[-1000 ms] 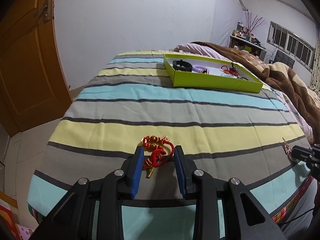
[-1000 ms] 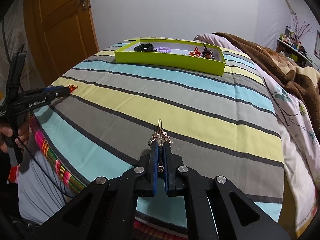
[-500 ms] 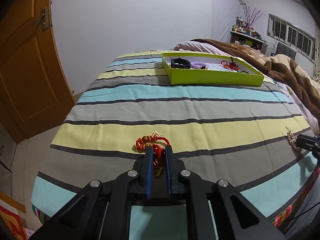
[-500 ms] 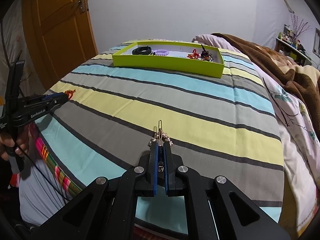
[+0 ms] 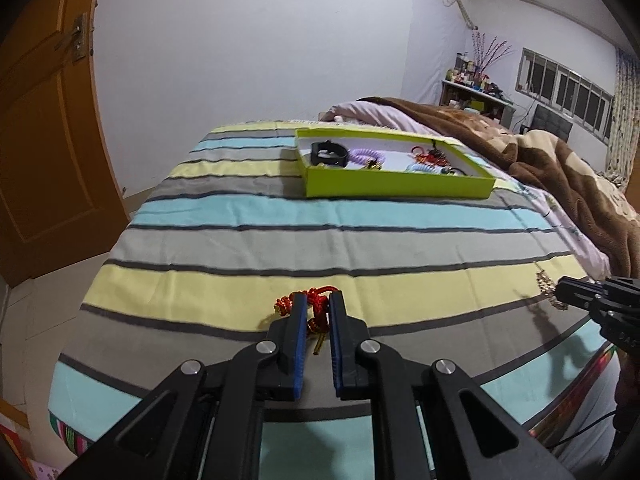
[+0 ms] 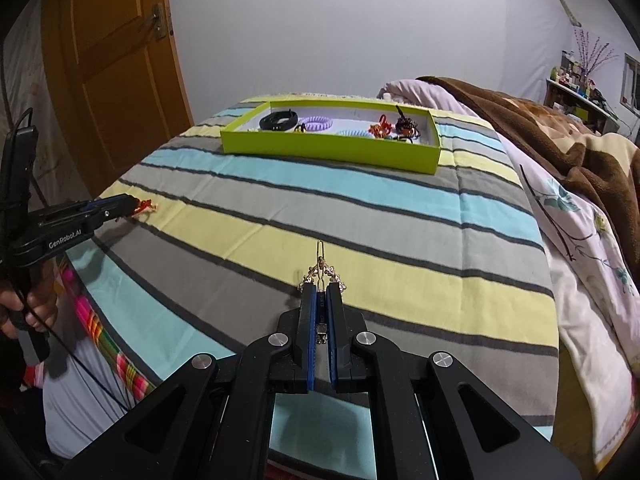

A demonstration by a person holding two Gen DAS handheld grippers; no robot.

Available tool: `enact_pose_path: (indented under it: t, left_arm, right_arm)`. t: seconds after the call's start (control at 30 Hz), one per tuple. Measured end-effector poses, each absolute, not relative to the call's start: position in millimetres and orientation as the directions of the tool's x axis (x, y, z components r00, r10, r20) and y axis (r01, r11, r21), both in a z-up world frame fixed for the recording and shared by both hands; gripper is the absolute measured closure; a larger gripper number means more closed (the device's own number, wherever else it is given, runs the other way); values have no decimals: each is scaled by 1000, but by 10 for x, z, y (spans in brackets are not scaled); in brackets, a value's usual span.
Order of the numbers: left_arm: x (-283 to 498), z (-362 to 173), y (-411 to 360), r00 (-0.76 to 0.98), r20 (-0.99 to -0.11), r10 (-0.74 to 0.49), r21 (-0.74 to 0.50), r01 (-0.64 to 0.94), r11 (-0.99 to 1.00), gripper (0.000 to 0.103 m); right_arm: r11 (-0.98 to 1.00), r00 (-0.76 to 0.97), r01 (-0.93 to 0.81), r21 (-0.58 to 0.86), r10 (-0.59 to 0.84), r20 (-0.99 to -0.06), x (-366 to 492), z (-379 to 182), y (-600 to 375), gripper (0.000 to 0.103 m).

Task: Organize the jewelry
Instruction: 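Carry the red charm and beaded brooch over the green box with both tools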

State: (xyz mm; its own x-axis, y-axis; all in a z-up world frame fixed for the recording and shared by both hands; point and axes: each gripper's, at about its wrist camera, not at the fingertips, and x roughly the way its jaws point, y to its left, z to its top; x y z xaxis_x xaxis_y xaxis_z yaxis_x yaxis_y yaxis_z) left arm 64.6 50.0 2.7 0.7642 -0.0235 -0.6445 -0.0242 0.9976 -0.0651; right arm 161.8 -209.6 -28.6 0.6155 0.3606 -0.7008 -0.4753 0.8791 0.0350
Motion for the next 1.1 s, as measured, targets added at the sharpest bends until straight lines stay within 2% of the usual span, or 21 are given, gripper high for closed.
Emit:
enact_pose_path:
  t: [0.73, 1.1]
  left_arm:
    - [1298, 511, 98, 824, -556, -106, -42, 99, 994, 92]
    - [1921, 555, 74, 822, -557, -118, -39, 116, 992, 92]
  right_arm:
    - [874, 669, -487, 14, 383, -637, 2216, 123, -1842, 99]
    - [877, 675, -480, 6, 374, -636, 2858, 209, -1731, 99]
